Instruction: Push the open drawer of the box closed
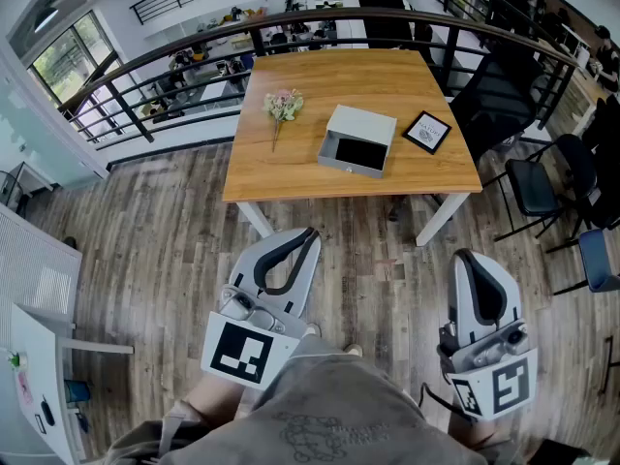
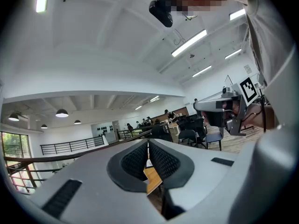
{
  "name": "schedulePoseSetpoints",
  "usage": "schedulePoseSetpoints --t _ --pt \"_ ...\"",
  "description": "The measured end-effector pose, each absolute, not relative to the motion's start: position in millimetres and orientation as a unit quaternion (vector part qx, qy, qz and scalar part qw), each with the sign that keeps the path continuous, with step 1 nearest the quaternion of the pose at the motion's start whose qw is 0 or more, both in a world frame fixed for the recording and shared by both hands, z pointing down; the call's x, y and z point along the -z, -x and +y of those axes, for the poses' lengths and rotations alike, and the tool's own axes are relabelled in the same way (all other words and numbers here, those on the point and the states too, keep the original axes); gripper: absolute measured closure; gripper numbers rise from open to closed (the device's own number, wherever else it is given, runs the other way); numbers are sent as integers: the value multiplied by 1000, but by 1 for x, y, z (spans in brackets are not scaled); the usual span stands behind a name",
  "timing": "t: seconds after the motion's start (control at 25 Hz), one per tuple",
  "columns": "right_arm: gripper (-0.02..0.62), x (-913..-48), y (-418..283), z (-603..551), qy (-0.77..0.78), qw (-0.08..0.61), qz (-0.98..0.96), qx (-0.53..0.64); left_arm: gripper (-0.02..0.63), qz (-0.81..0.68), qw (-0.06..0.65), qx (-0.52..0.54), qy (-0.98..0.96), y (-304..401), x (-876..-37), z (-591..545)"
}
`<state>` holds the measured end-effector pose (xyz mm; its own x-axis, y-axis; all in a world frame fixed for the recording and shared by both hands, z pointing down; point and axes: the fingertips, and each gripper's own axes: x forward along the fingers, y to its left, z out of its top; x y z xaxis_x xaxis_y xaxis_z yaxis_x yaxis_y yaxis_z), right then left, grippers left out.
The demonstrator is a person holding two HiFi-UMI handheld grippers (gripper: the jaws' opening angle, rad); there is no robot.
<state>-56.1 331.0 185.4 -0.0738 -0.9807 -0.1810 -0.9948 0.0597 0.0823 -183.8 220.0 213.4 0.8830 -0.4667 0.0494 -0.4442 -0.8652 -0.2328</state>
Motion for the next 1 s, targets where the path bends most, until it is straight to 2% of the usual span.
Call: schedulePoseSetpoints --t 0.68,0.72,0.8,0.84,1.0 --pt "561 -199 28 331 686 50 723 -66 578 261 97 35 960 169 -215 213" --pt "560 -200 28 331 686 50 723 -64 571 265 94 35 959 169 -215 213" --pt "561 -202 27 329 684 50 725 -62 443 270 86 34 959 168 -216 210" --pt "561 -203 27 328 683 51 726 -60 422 271 83 34 958 168 -216 209" --pt "561 -210 22 319 679 49 731 -49 410 273 81 46 958 163 -223 201"
